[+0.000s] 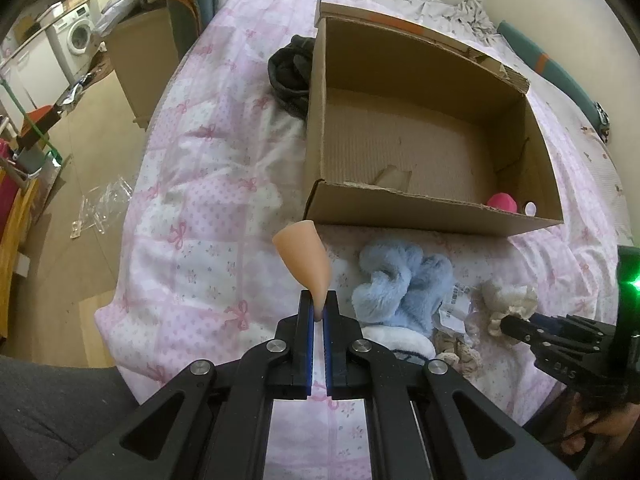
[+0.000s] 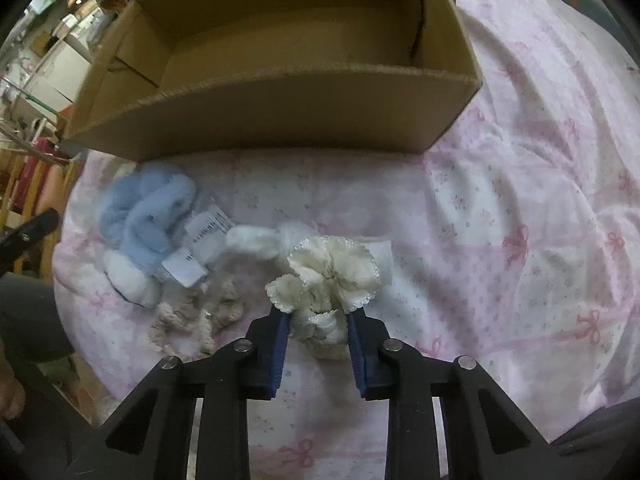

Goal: Organize soft objects
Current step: 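Grasp the white lace flower hair tie with the right gripper while the left holds the roller, then carry the roller with the left gripper and the hair tie with the right over the box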

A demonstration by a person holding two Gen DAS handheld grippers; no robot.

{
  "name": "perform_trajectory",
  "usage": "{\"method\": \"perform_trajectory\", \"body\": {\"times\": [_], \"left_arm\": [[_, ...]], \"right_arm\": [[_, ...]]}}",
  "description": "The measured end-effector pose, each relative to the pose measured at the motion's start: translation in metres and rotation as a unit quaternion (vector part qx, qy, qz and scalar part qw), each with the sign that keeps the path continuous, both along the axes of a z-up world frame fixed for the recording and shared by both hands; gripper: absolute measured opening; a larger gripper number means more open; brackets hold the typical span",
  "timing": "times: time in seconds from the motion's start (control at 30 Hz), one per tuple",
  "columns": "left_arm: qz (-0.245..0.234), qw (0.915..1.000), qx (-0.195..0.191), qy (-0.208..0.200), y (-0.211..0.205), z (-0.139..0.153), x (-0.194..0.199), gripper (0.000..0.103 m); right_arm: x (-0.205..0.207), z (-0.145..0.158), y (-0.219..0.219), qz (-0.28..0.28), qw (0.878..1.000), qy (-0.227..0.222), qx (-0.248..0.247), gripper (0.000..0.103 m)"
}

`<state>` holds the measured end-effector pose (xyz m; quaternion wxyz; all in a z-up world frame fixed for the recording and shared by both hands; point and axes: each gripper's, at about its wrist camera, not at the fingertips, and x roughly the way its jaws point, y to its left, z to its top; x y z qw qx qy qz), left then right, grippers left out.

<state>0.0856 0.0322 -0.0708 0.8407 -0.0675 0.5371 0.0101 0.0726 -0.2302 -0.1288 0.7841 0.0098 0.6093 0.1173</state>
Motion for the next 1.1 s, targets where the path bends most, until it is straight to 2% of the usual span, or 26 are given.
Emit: {"method": "perform_trajectory", "body": {"times": [0.17, 0.23, 0.47, 0.6, 0.9, 1.1], "left_arm": [[0.003, 1.0000, 0.007, -0.005, 0.001, 0.001, -0.002, 0.004], [0.004, 1.0000, 0.009, -0.003, 0.002, 0.000, -0.002, 0.004], [0.005, 0.9998, 0.019, -0.003, 0.002, -0.001, -0.002, 0.004], [0.004, 0.9997, 0.025, -0.004, 0.001, -0.001, -0.002, 0.004], [-0.002, 0.9994, 0.032, -0.010, -0.002, 0.001, -0.004, 0.004], [-0.001, 0.9993, 0.033, -0.017, -0.005, 0.011, -0.005, 0.004]], "right_arm": [[-0.004, 0.014, -0.003, 0.009, 0.999, -0.013, 0.030, 0.029], [-0.008, 0.022, -0.004, 0.009, 0.998, -0.024, 0.057, 0.029], [-0.016, 0.071, -0.019, 0.019, 0.981, -0.111, 0.155, 0.029], [-0.019, 0.080, -0.021, 0.023, 0.979, -0.124, 0.162, 0.029], [-0.015, 0.066, -0.005, 0.021, 0.980, -0.118, 0.157, 0.029], [-0.015, 0.070, -0.004, 0.022, 0.978, -0.126, 0.166, 0.029]]}}
